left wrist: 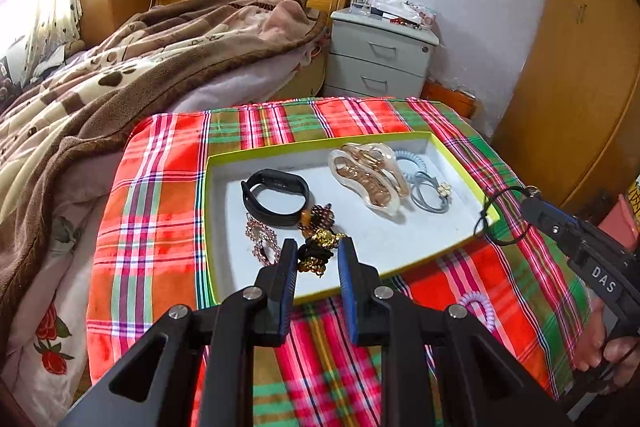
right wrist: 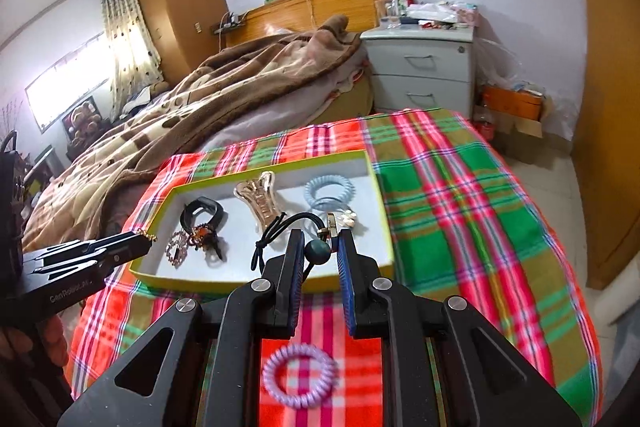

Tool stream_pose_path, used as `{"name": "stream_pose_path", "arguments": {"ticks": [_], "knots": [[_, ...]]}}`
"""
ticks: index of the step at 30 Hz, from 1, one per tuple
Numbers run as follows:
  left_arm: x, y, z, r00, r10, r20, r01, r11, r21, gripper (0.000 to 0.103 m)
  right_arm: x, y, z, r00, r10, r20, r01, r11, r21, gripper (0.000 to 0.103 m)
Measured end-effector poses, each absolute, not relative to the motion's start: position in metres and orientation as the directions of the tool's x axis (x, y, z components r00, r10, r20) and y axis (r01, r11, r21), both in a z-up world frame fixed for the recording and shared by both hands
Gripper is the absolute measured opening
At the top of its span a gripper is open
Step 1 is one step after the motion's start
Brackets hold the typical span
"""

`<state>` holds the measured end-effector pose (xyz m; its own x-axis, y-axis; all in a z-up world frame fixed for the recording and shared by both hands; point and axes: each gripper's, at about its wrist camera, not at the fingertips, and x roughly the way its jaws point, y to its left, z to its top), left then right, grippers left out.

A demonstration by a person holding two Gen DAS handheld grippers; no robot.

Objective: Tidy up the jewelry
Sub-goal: 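Carry both items into the box and open the left gripper on the gold clip, then lower the black hair tie into the box and open the right gripper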

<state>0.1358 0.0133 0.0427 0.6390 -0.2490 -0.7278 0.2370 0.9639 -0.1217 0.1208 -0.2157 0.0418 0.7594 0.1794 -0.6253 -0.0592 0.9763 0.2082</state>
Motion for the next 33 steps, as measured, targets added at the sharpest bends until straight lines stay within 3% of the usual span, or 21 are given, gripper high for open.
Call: {"name": "stream_pose_path", "arguments": {"ticks": [15,33], "knots": [[0.173,0.041,0.019,0.615,-0.199,-0.763,0.159,0.979,-0.127,0.021,0.172,-0.200,0.010,0.661,0.219,-0.718,-0.107,0.974,0.198,0.017],[0.181,0.028,-0.004,0.564,-0.210,-0.799,0.181,0.975,-0.129,0.022,0.188,-0.195,-0.008,0.608,0.144,-0.781,-0.108,0.989,0.099,0.017]]}}
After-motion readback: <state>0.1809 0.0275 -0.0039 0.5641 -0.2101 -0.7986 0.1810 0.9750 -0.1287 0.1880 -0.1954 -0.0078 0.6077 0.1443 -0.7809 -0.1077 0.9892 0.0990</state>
